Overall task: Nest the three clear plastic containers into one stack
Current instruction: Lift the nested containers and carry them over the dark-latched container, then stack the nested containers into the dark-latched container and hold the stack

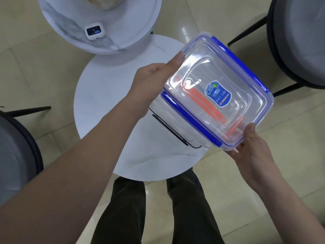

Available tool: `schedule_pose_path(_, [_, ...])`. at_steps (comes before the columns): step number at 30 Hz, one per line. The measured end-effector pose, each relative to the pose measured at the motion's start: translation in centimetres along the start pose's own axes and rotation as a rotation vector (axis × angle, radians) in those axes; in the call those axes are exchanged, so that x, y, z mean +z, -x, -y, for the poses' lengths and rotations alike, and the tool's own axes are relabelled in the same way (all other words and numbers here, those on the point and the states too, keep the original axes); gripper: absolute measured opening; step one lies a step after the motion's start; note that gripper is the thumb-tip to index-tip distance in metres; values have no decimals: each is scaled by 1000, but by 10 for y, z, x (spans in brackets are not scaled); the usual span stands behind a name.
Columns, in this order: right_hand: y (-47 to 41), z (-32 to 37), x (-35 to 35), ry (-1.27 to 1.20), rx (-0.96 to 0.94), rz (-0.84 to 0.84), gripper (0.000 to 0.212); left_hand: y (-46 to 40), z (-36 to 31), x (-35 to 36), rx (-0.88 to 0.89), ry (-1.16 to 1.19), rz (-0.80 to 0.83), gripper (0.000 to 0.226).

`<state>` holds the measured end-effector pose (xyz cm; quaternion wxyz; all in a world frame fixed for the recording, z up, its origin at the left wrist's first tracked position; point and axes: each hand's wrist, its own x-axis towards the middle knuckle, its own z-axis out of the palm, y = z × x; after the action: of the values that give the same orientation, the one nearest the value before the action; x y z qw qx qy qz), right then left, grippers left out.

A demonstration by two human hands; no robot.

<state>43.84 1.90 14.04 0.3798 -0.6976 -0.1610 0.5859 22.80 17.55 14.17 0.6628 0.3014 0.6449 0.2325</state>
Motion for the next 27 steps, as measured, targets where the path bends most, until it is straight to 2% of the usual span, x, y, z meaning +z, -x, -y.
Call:
schedule_pose_path(4, [0,0,2,7,7,-13,56,1,1,-1,12,16,-4,38])
schedule_pose_path(9, [1,1,2,11,34,-32,66,1,3,-3,49,29,-23,41])
schedule_pose_path(10, [1,2,1,4,44,-45,71,0,3,-6,64,29,-33,40])
schedule_pose_path(12, [1,1,0,-8,93,-109,92,-1,7,-13,82,30,-78,36])
schedule_pose_path(14, [3,-3,-2,-38,148,-177,108,0,15,-24,93,9,-136,42])
schedule_pose_path(15, [5,-8,-4,-78,164,-191,104,1,22,-29,93,7,-164,45])
schedule_pose_path(18, [12,-29,-5,-182,220,-225,73,10,48,-47,59,55,-235,39])
schedule_pose_path(22, [27,-60,10,-61,285,-250,38,21,93,-58,-70,107,-275,29])
schedule_pose_path(25, [35,-83,28,28,333,-228,24,24,124,-57,-138,117,-266,21])
schedule_pose_path(27, [37,-96,41,42,362,-197,22,25,140,-54,-162,125,-262,16])
